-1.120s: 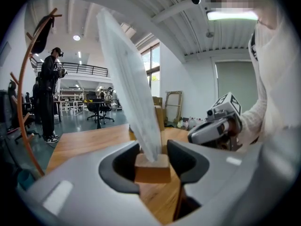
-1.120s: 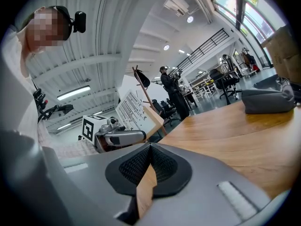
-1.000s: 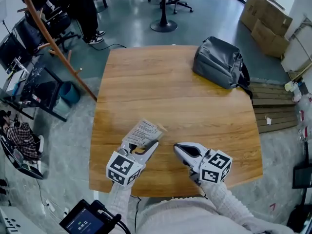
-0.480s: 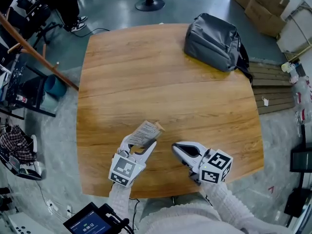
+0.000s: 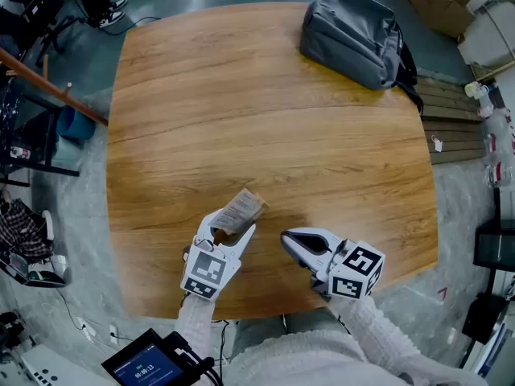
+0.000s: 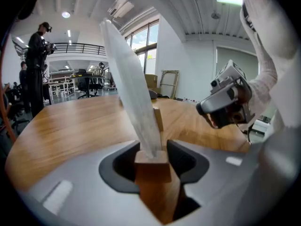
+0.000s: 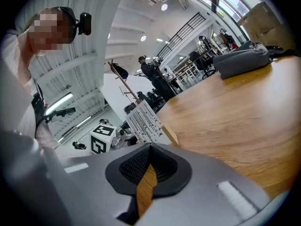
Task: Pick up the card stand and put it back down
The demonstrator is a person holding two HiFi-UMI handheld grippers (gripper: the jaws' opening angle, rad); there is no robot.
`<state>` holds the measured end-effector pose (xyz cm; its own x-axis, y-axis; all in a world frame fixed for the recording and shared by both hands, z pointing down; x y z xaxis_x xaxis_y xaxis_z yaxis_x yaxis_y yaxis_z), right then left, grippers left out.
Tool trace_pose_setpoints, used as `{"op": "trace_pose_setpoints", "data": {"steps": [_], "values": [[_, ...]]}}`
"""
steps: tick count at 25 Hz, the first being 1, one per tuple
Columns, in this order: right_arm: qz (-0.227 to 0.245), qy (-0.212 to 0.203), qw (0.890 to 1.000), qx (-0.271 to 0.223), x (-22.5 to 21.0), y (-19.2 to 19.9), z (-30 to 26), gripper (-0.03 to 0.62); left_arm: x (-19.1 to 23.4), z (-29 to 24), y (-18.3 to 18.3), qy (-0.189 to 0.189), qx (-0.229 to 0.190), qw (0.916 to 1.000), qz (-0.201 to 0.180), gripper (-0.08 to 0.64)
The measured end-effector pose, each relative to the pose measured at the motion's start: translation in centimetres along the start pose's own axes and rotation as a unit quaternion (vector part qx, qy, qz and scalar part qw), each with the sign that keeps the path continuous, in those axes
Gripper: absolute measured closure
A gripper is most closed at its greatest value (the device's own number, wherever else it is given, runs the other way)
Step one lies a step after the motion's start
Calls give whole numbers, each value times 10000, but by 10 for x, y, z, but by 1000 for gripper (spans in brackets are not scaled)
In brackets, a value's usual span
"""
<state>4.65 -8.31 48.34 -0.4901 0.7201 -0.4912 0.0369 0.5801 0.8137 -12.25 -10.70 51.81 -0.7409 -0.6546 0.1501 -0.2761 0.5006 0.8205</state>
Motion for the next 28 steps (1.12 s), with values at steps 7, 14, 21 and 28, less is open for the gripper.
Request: {"op": "trace_pose_setpoints", "data": {"steps": [7,14,21,28], "values": [[-184,25,9998,24,1,10,1,597,6,-8,9,-71,249,9993,-281,379],[-213,20,9998,32,0,14,5,597,4,-13,13,-83,409,9974,-581,379],[-241,16,9997,14,2,16,6,597,1,-17,14,-175,569,9954,-754,379],[-202,-8,9998,-4,6,16,5,597,3,-17,14,-468,470,9961,-577,369]]}}
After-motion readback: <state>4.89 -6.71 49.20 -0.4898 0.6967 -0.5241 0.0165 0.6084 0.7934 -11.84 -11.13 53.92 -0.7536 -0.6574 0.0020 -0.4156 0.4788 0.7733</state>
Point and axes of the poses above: the fingertips, and each gripper's own axes: z backward along the fingers, x to its left, y out of its underside, the point moved 7 cm from there along z, backward along the fingers, and after that the axes turned 8 degrees about z, right-handed, at the moved point
